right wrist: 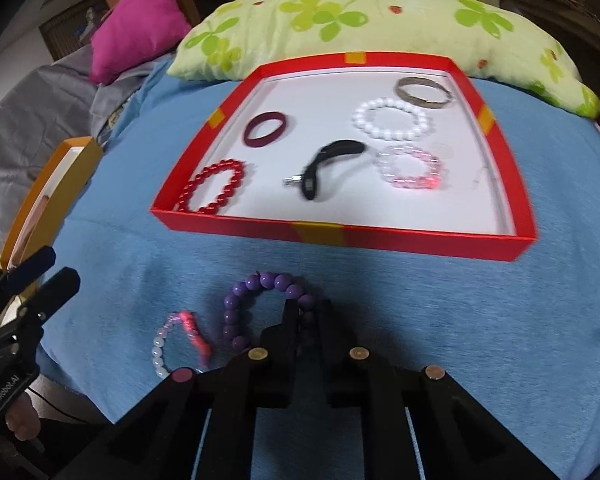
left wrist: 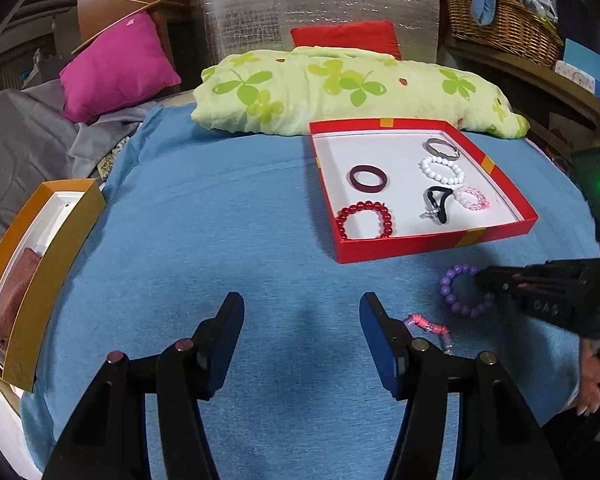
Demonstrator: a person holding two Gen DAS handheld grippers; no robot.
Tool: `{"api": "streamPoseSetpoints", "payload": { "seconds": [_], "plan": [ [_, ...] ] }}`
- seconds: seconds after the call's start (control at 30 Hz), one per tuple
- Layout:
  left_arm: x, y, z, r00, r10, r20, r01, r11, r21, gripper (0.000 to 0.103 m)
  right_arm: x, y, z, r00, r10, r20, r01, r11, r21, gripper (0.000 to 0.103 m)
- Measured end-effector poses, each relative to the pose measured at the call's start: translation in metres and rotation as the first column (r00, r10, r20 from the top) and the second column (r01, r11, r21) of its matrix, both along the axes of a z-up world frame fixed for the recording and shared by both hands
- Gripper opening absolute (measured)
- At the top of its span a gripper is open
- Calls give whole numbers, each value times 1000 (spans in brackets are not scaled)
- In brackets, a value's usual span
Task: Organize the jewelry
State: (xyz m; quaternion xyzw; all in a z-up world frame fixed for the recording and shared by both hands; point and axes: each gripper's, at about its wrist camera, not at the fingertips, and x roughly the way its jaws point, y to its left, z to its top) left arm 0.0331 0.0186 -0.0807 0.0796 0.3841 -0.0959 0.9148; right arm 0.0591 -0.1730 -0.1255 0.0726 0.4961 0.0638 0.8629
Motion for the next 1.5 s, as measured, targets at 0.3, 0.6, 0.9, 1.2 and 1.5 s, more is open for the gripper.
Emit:
{"api": "streamPoseSetpoints", "payload": {
  "seconds": [0.3, 0.6, 0.9, 1.2, 1.5],
  "plan": [
    [-3, -25, -11, 998, -65, -25, 66, 997, 48, 61, -11, -41, 5, 999, -52, -13, 52, 998, 20, 11],
    [-4, -42, -34, 968, -172, -184, 165, 985, -55, 63, -16, -71, 6, 996, -86, -34, 88, 994, 59, 11],
    [-3, -53, -47, 940, -208, -271, 174, 974, -143, 67, -16, -85, 2, 992, -108, -61, 113, 990, 82, 11],
    [-6, -68, -51, 950, -203, -236, 192, 979, -69, 68, -15, -90, 7, 992, -115, -56, 122, 982, 141, 12],
    [-4, -72, -49, 945, -251, -210, 239, 968, -78, 24, -12, -82, 0, 993, -87, -78, 97, 988, 122, 28]
  ]
}}
